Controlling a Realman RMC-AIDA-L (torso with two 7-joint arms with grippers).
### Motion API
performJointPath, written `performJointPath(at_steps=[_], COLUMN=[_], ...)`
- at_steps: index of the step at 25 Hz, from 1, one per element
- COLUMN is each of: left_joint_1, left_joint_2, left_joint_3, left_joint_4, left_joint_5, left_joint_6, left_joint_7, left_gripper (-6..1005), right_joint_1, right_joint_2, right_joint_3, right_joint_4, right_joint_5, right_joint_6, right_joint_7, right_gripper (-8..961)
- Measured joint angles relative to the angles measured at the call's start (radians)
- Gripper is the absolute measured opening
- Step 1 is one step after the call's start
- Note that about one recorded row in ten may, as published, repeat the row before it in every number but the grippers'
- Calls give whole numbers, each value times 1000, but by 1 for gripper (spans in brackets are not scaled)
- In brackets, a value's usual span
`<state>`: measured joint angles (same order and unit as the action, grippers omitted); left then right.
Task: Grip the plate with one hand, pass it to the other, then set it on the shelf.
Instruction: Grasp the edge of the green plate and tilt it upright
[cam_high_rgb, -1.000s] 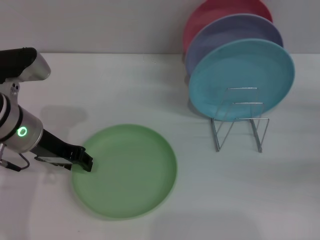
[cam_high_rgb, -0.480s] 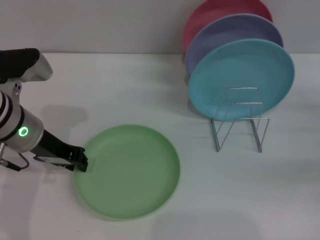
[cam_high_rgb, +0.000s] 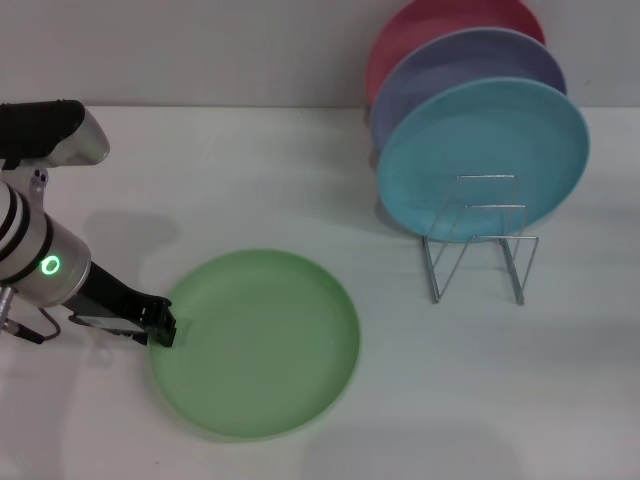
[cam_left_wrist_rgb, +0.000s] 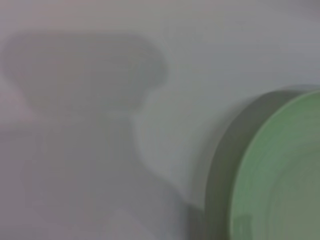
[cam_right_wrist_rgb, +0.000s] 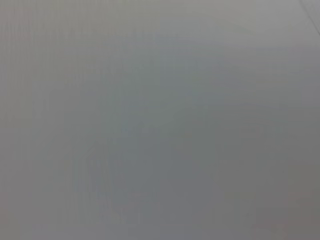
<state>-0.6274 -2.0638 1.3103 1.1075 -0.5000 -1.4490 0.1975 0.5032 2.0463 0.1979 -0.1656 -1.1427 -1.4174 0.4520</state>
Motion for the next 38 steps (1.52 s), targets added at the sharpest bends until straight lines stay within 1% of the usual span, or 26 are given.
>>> performJointPath(at_steps=[8, 14, 18, 23, 27, 28, 31, 32, 34, 38], left_joint_1=[0, 0, 3, 10, 13, 18, 26, 26, 50, 91], left_joint_2=[0, 1, 1, 1, 1, 0, 1, 1, 3, 2], left_joint_3=[-7, -5, -5, -16, -51, -76, -88, -88, -104, -112], left_joint_4=[0, 0, 2, 13, 20, 23, 21, 21, 16, 10], left_joint_5=[0, -3, -8, -14, -17, -19, -23, -23, -49, -132], left_joint_6=[1, -2, 0, 19, 52, 94, 182, 182, 312, 464], left_joint_7=[0, 0, 1, 14, 34, 49, 50, 50, 65, 112], left_gripper=[216, 54, 31, 32, 33, 33, 34, 34, 35, 36], right_joint_1=[0, 0, -2, -5, -6, -6, -7, -8, -8, -9], right_joint_2=[0, 0, 0, 0, 0, 0, 3, 3, 4, 5], right_joint_3=[0, 0, 0, 0, 0, 0, 0, 0, 0, 0], right_joint_4=[0, 0, 0, 0, 0, 0, 0, 0, 0, 2], right_joint_5=[0, 0, 0, 0, 0, 0, 0, 0, 0, 0], right_joint_6=[0, 0, 0, 0, 0, -1, -2, -2, -2, -2], right_joint_7=[2, 4, 4, 4, 4, 5, 5, 5, 5, 5], right_gripper=[651, 651, 651, 651, 650, 650, 650, 650, 650, 650])
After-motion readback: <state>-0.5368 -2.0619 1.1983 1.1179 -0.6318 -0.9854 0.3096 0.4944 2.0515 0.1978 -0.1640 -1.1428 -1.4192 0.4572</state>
